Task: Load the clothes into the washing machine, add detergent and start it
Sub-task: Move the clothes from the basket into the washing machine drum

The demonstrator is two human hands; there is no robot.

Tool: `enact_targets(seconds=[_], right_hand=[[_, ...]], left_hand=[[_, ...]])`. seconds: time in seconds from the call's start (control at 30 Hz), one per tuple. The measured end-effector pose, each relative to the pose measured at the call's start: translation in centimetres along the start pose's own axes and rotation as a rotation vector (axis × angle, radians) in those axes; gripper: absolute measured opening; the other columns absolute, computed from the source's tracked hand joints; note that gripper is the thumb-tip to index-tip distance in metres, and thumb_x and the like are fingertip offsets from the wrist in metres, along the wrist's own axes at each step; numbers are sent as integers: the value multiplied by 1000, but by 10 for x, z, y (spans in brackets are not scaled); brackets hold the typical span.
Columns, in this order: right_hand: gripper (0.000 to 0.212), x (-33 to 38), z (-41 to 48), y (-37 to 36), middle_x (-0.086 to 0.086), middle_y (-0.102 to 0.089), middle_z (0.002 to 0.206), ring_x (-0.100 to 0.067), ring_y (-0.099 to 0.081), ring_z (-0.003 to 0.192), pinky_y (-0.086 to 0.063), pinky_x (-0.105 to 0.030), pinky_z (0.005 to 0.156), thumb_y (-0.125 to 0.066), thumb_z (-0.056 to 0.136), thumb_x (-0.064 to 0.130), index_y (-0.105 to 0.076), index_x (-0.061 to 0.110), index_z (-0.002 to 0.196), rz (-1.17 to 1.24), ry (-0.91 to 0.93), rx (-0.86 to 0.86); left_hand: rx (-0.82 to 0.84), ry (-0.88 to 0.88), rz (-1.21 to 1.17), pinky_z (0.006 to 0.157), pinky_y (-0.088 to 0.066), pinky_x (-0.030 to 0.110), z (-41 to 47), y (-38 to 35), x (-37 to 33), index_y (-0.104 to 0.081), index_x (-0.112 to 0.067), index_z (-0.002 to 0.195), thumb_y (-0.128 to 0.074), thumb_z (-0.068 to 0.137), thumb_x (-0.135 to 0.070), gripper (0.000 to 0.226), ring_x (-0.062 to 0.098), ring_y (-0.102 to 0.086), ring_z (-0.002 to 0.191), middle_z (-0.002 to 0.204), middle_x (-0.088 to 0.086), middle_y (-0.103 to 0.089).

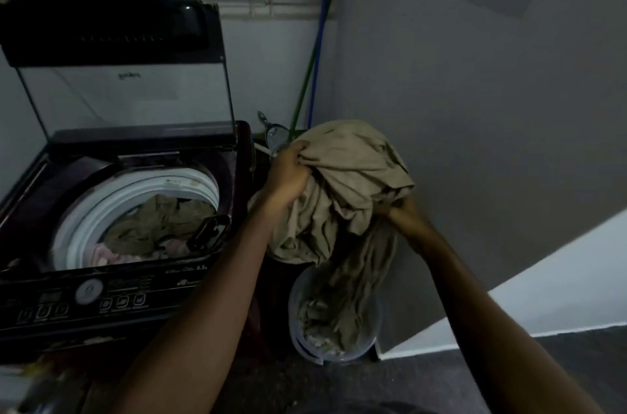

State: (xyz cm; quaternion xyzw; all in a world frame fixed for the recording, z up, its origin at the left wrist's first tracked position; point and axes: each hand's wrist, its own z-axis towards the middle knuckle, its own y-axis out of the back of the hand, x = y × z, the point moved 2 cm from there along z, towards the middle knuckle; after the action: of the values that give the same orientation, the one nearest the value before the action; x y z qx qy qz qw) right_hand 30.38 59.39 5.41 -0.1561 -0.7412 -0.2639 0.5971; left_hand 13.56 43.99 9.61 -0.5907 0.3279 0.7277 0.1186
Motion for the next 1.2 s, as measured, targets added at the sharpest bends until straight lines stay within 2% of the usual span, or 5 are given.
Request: enact_targets(seconds=[0.4, 0.53, 0.73, 1.07, 1.2], right_hand=[[15, 49, 24, -26, -6, -55, 78, -22, -55, 75, -45, -25, 60, -48, 100, 16, -58, 11, 90, 78, 48, -201], [18, 44, 26, -19, 3, -59, 72, -12, -56, 62, -44, -18, 47, -50, 97, 16, -59, 23, 82, 5, -28, -162], [31, 2, 8, 19, -1, -62, 119, -17, -59, 106, -48, -33, 87, -61, 92, 11, -60, 16, 122, -129, 110, -222], [133, 39, 8, -22, 17, -17, 154, -8, -24, 135, -36, -40, 110, -93, 52, 41, -5, 42, 150, -289, -19, 232], [78, 28, 7, -70, -7, -53, 137, -4, -55, 114, -47, -18, 94, -84, 72, 13, -43, 8, 138, -128, 180, 59]], left_hand=[[351, -29, -103, 100, -42, 17, -24, -9, 32, -44, -36, 139, -92, 59, -39, 93, 4, -49, 129, 134, -17, -55], [150, 184, 82, 83, -54, 26, -11, 6, 50, -66, -29, 110, -86, 65, -37, 50, 15, -62, 103, 103, -12, -66], [-212, -63, 287, 52, -39, 12, 16, 75, 10, -64, -36, 80, -61, 79, -35, 4, -4, -56, 66, 74, -21, -60], [-169, -323, 541, 71, -49, 31, 14, 24, -30, -73, -21, 105, -61, 90, -22, 19, 19, -59, 88, 102, 3, -62], [-140, -418, 513, 72, -52, 35, 4, 2, -39, -70, -21, 106, -61, 87, -13, 23, 21, -61, 91, 103, 2, -64]])
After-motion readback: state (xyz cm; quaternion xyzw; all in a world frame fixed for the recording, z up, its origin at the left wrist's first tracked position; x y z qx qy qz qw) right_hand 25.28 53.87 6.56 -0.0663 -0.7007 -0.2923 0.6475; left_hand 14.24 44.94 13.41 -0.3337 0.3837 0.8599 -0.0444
